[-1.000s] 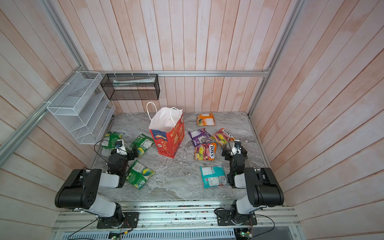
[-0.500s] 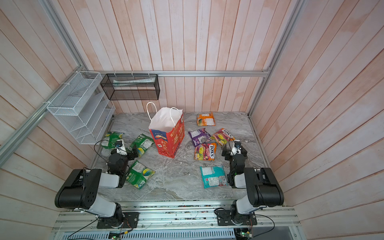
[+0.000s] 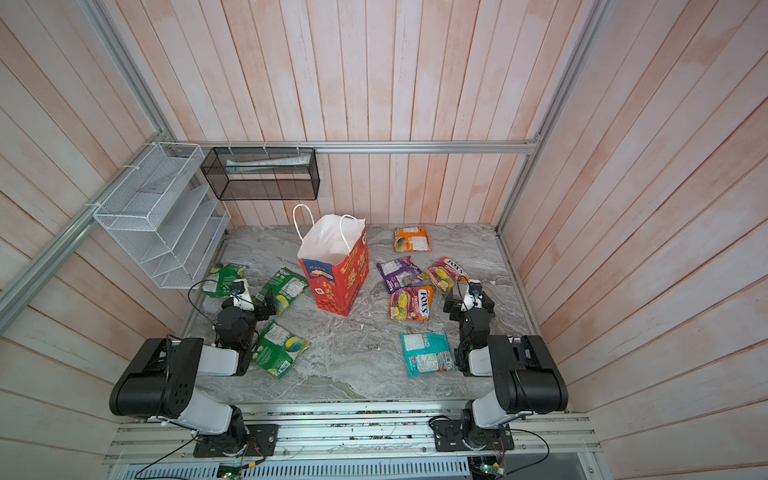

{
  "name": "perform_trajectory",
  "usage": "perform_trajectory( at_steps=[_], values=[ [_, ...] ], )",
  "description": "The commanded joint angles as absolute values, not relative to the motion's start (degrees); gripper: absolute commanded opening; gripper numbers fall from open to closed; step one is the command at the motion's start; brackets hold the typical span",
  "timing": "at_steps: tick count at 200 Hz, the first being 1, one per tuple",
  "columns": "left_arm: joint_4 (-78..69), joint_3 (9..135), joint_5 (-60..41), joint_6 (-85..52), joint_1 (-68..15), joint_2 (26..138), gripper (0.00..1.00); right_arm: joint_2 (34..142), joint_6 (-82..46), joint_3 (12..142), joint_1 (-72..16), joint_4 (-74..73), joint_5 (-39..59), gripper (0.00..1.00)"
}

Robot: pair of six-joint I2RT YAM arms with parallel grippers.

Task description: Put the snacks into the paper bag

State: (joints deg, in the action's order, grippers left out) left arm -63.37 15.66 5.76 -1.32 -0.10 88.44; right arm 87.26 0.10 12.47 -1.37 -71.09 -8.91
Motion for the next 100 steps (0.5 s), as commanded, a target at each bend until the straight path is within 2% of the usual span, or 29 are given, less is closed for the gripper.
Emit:
perform_trajectory(
  at_steps=[1,100],
  values=[
    [-63.5,16.4,4.9,-1.7,0.0,88.2,1.0,86.9,0.4,12.6,-1.3,-71.4,-9.1,0.98],
    [-63.5,16.4,4.7,-1.7,0.1,88.3,1.0,87.0,-0.4,13.6,0.1,-69.4,-6.0,0.98]
  ],
)
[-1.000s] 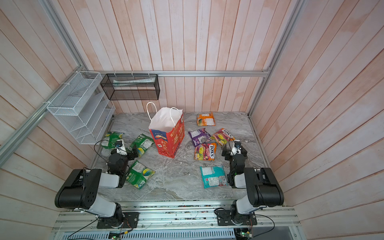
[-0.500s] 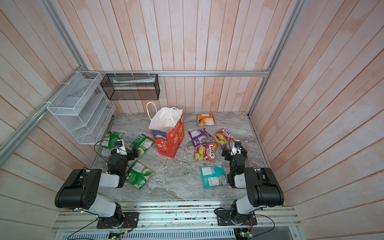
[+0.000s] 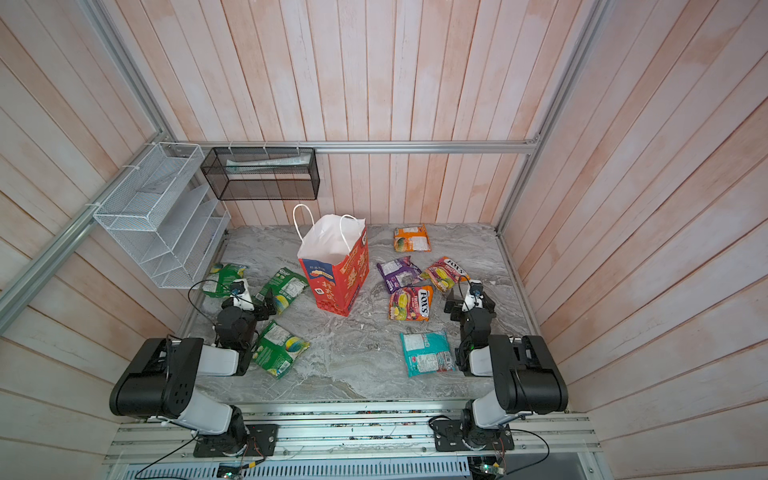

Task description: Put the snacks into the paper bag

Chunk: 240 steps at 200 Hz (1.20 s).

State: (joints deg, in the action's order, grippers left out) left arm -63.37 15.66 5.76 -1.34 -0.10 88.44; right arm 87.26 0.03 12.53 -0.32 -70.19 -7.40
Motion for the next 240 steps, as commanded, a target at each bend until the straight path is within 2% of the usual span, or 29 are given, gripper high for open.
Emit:
perform_trajectory(
  at_steps=[1,50,55,67,87,98,114,121,136,164,174,204,240],
  values=[
    [-63.5,16.4,4.7,-1.7,0.1,88.3,1.0,87.0,-0.4,13.6,0.1,-69.4,-6.0,0.98],
    [-63.8,16.4,4.0,-1.9,0.6,88.0,1.0,86.9,-0.5,13.5,0.0,-69.8,-6.4,0.98],
    [-64.2,16.4,5.5,-2.0,0.3,87.7,1.0,86.5,-1.2,13.0,-0.3,-71.2,-8.6,0.98],
    [-56.6,18.3,10.1,-2.2,-0.7,82.9,1.0,83.0,-1.6,11.6,-3.2,-72.5,-20.8,0.98],
    [-41.2,23.1,19.4,-7.7,-2.3,73.6,1.0,71.8,-2.1,14.3,-6.2,-59.3,-27.3,0.98],
    [-33.6,24.9,22.9,-19.0,-2.5,69.3,1.0,65.5,-11.2,17.2,-6.4,-49.5,-30.4,0.98],
    [-21.0,29.6,20.6,-30.2,-2.8,65.2,1.0,58.2,-28.8,22.3,-6.3,-32.4,-34.3,0.98],
    [-17.0,31.9,19.2,-32.2,-3.2,64.3,1.0,55.7,-32.5,24.2,-6.0,-28.1,-31.8,0.98],
    [-12.1,35.4,17.0,-35.1,-4.8,63.4,1.0,51.4,-30.2,25.0,-6.0,-28.0,-21.4,0.98],
    [-6.5,41.9,3.8,-37.1,-6.2,63.4,1.0,46.5,-31.6,26.2,-6.0,-27.1,-10.7,0.98],
    [-3.3,45.1,2.1,-35.1,-7.6,64.1,1.0,44.7,-33.1,26.1,-6.0,-26.3,-9.0,0.98],
    [3.5,53.1,-2.3,-30.7,-10.3,66.4,1.0,42.4,-38.5,31.0,-6.1,-12.4,-6.1,0.98],
    [16.5,68.9,-0.2,-22.2,-17.0,75.6,1.0,44.7,-41.0,33.3,-6.4,-3.9,-0.3,0.98]
  ],
)
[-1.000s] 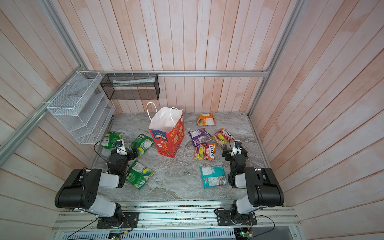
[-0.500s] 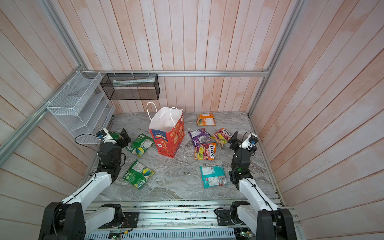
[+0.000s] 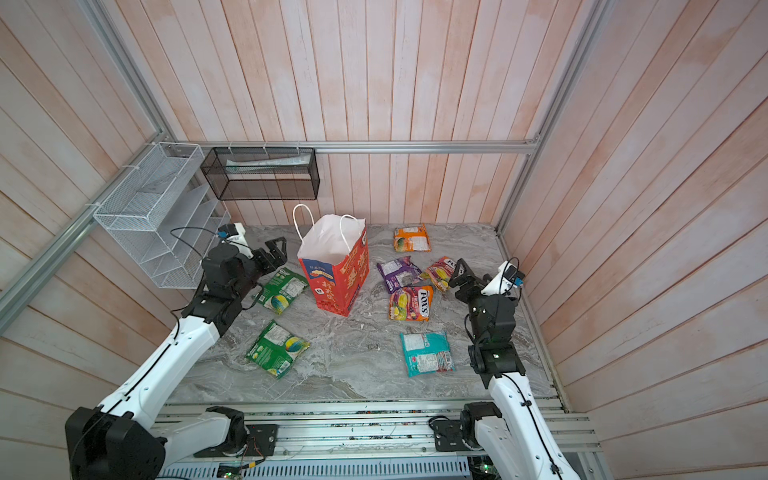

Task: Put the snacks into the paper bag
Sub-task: 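Grasp the bag's white rim with left gripper while right reaches toward FOX'S packets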

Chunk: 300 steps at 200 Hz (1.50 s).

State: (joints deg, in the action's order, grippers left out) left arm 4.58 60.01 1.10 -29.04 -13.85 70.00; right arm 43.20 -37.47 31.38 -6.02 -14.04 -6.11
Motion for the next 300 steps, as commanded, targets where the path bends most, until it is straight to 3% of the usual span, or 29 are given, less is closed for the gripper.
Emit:
perform_trajectory(
  at_steps=[1,28,79,121,163,192,246,300],
  values=[
    [16.9,69.2,-0.2,-22.0,-17.1,75.8,1.0,44.8,-41.0,33.4,-6.4,-3.8,-0.1,0.98],
    [25.0,79.6,-1.0,-18.6,-17.4,82.8,1.0,46.3,-40.6,33.1,-9.3,0.1,3.0,0.98],
    [37.0,95.2,-2.5,-11.6,-17.7,96.4,0.98,41.6,-38.8,32.0,-20.9,1.0,-6.0,0.98],
    [40.7,102.0,0.6,-12.4,-18.1,103.8,0.84,40.1,-37.6,33.0,-22.0,2.9,-7.5,0.98],
    [40.7,103.7,-0.7,-15.1,-19.0,105.7,0.49,42.5,-36.3,33.7,-22.0,2.9,-7.1,0.98],
    [41.8,104.2,-3.1,-18.7,-19.1,105.5,0.0,44.6,-35.4,33.6,-22.0,1.7,-6.9,0.98],
    [36.9,91.3,-10.6,-31.0,-19.6,92.6,0.0,52.5,-34.3,36.3,-22.0,4.2,-11.4,0.98],
    [35.4,78.6,5.0,-37.0,-27.4,74.9,0.0,58.3,-35.2,37.1,-21.8,4.8,-14.2,0.98]
  ],
)
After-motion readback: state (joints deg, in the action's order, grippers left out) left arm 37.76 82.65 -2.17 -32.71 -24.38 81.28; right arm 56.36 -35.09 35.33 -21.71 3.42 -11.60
